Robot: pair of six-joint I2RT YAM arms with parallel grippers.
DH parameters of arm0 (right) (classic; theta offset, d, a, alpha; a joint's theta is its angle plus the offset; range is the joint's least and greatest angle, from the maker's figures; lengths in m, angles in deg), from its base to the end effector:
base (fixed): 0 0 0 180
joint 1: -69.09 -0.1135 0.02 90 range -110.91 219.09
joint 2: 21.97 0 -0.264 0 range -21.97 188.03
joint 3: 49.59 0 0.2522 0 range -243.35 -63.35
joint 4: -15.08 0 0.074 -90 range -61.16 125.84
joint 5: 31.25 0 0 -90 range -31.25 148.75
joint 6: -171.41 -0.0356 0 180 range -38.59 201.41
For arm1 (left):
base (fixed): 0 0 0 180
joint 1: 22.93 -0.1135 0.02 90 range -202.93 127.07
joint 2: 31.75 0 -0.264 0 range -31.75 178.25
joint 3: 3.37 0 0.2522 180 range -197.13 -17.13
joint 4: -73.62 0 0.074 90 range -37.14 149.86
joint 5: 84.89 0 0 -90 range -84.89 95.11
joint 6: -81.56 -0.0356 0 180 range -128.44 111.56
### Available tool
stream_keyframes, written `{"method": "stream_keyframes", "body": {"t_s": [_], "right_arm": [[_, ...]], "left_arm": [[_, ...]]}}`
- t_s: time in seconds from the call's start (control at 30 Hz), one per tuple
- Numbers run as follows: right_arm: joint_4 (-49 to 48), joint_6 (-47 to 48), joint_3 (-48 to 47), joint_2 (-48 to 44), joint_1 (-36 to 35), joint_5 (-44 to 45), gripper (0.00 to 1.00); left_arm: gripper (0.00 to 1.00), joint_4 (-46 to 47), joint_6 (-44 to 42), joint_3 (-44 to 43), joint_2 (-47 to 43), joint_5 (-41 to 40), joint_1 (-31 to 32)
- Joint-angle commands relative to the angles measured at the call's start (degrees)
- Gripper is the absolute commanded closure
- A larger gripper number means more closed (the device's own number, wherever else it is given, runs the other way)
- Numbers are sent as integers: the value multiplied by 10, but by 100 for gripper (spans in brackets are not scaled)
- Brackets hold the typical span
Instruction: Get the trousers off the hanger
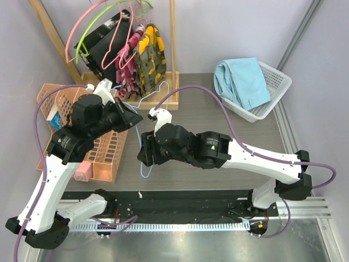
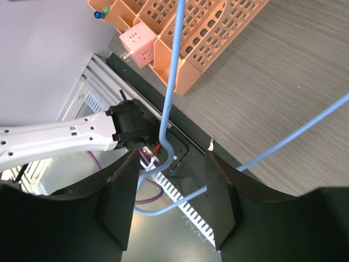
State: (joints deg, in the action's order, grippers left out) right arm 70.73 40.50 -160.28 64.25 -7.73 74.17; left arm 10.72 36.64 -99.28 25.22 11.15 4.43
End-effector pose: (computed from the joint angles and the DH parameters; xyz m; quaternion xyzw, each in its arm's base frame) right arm 0.0833 0.3141 0.4253 -0.2034 0.8415 0.3561 0.3516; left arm 0.1512 -0.0825 0.4489 -0.1006 0.8317 -0.3572 0.4129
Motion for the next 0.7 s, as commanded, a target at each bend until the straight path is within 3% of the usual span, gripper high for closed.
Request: {"method": "stream_keyframes", "body": {"t_s": [0.0,0.53,0.63,0.67], "right_arm": [[-54,11,-30,-4,10,39,47],[-113,15,-28,21,35,-25,68],[-119,6,-16,16,39,-30,80],[-121,-2,-11,13,41,-33,88]], "left_arm": [[100,8,7,4,-13,2,-2],[100,4,21,-6,-4,12,-2],[100,5,23,-6,0,14,-3],[100,5,23,-7,0,15,-3]]}}
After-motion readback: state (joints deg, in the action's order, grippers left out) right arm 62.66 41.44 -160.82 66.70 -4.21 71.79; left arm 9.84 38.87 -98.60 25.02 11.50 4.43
